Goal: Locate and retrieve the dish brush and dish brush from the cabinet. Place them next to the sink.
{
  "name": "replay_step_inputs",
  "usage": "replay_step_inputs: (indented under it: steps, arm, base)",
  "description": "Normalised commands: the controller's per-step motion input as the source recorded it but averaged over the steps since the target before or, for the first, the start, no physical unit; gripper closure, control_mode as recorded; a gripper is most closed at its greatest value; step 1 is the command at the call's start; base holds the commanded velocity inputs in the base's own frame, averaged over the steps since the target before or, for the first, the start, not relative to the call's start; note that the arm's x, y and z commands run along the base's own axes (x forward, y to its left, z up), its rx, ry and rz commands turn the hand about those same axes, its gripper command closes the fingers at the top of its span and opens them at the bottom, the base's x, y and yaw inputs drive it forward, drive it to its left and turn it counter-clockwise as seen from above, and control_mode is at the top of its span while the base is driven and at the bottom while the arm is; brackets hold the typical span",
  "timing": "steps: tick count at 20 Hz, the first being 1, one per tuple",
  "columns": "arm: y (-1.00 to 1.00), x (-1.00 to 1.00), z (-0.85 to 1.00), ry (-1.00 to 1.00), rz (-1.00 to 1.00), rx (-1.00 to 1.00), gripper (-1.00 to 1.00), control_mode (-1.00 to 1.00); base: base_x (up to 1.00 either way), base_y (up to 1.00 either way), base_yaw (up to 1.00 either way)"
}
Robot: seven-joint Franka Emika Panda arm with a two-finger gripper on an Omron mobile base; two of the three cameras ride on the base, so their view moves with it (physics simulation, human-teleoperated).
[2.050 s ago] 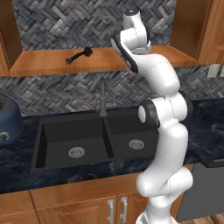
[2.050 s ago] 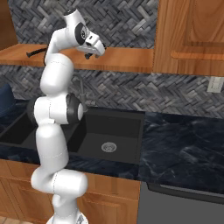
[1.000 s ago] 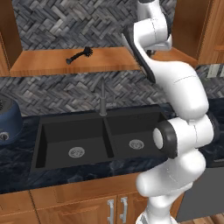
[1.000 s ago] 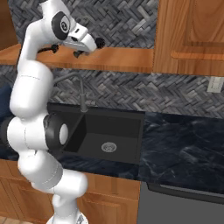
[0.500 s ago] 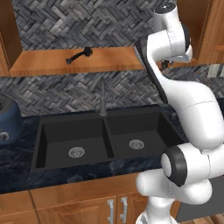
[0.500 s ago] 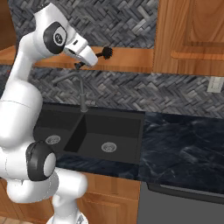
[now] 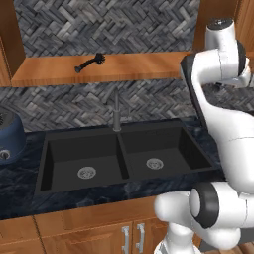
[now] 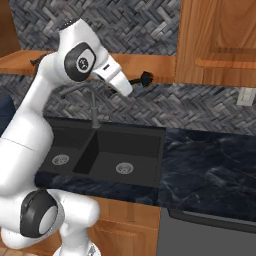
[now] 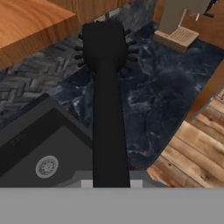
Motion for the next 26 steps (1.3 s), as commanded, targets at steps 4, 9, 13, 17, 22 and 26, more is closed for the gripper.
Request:
replay_step_inputs:
  steps: [4, 9, 13, 17, 22, 26]
  arm:
    - [-0.99, -0.08, -0.31, 0.17, -0.01, 0.13, 1.0, -1.0]
    - [-0.72, 0.11, -0.48, 0.08, 0.13, 0.18, 1.0, -1.0]
    - [-0.43, 0.05, -0.85, 0.03, 0.3, 0.07, 1.0, -1.0]
    - [-0.13, 0.11, -0.98, 0.14, 0.3, -0.11, 1.0, -1.0]
    - [-0.21, 0.28, -0.73, 0.19, 0.24, -0.04, 1.0, -1.0]
    - [-0.21, 0.47, -0.46, 0.14, 0.28, 0.06, 1.0, -1.0]
  base:
    - [0.0, 0.0, 0.0]
    - [0.0, 0.0, 0.0]
    - [0.0, 0.0, 0.0]
    - [0.0, 0.0, 0.0]
    - [0.0, 0.0, 0.0]
    - [0.0, 0.0, 0.0]
